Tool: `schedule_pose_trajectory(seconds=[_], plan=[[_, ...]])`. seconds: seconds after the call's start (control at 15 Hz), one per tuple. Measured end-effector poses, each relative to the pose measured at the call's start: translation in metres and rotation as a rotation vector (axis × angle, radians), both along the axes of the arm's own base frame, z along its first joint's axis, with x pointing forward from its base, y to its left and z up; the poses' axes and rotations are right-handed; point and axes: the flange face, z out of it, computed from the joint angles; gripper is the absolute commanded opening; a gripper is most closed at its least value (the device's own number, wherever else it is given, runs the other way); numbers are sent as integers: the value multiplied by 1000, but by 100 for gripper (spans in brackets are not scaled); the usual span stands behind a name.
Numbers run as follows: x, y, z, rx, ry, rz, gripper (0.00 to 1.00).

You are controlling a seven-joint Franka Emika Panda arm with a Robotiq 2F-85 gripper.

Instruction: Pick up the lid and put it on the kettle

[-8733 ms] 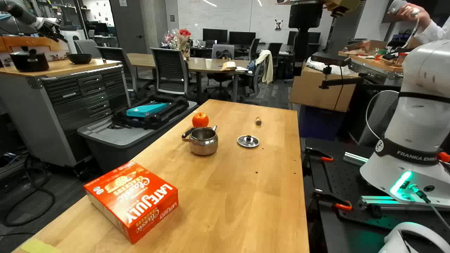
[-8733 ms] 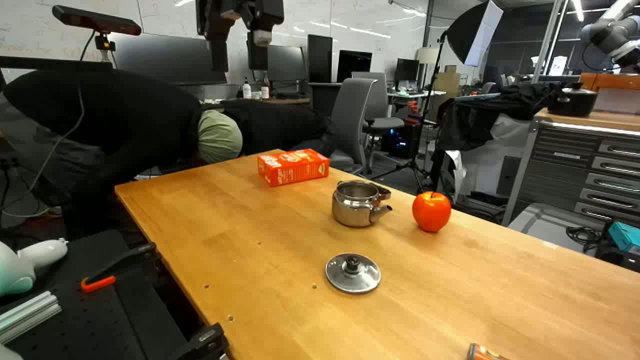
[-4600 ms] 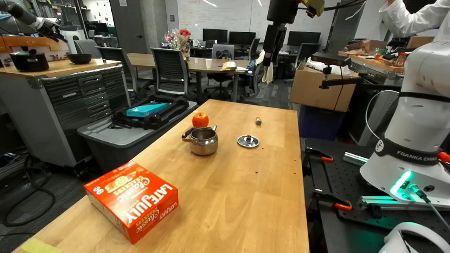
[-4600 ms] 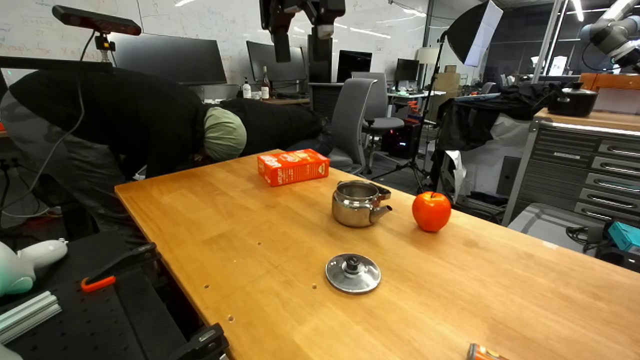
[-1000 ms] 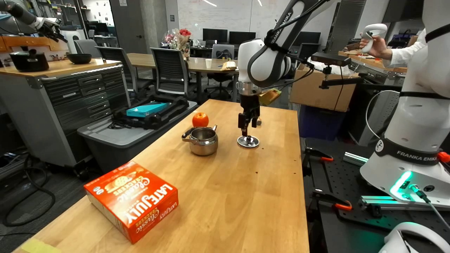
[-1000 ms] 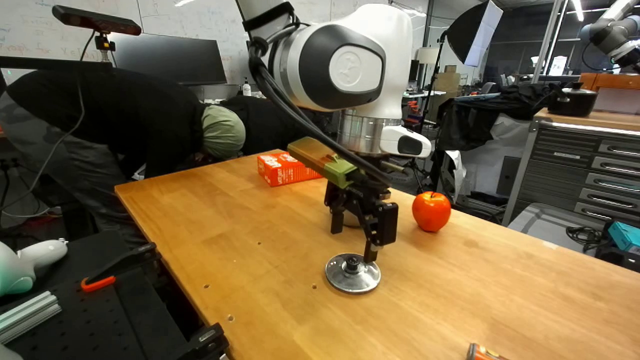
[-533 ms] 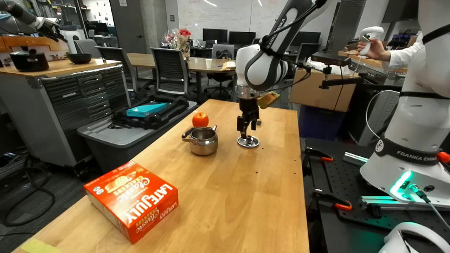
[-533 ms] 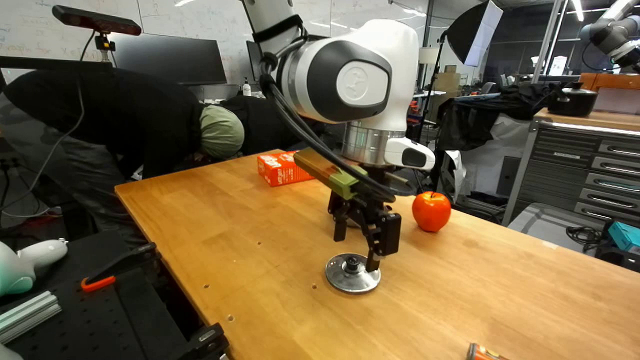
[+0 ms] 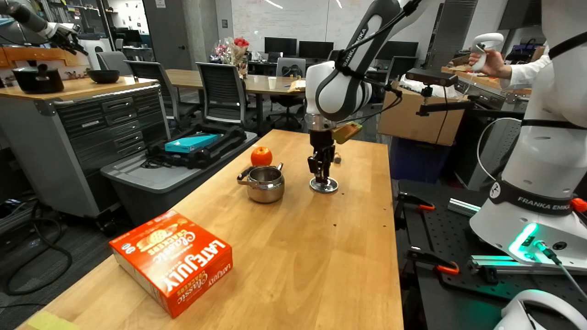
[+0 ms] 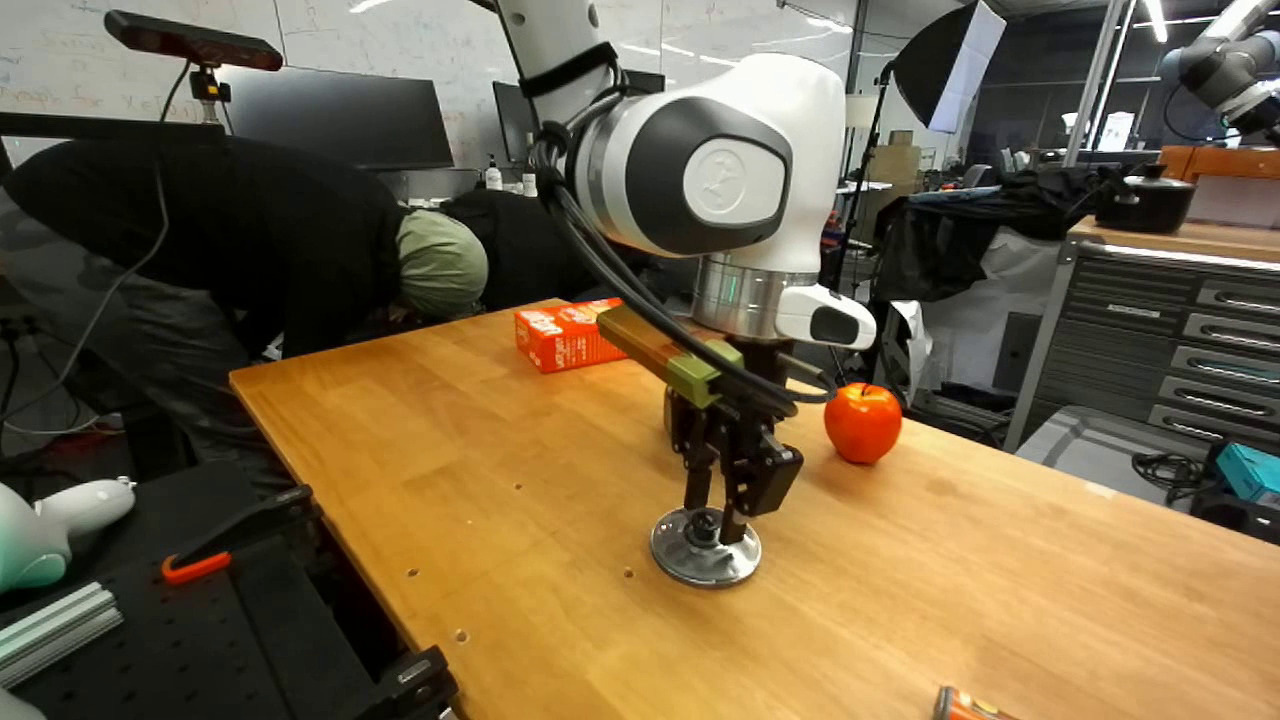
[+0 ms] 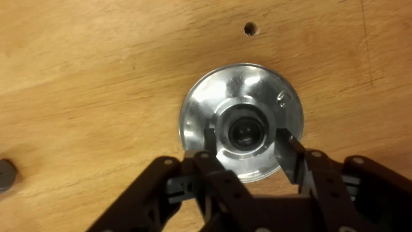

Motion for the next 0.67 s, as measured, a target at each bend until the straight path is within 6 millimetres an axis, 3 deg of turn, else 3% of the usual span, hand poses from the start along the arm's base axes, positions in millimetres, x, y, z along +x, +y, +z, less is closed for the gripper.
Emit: schedule_pose_trajectory(seconds=[0.13, 0.2, 0.67], plan=[[0, 0, -1, 0, 2, 0, 6], [0, 0, -1, 0, 2, 0, 5], [-1, -1, -1, 0, 5, -2, 7]])
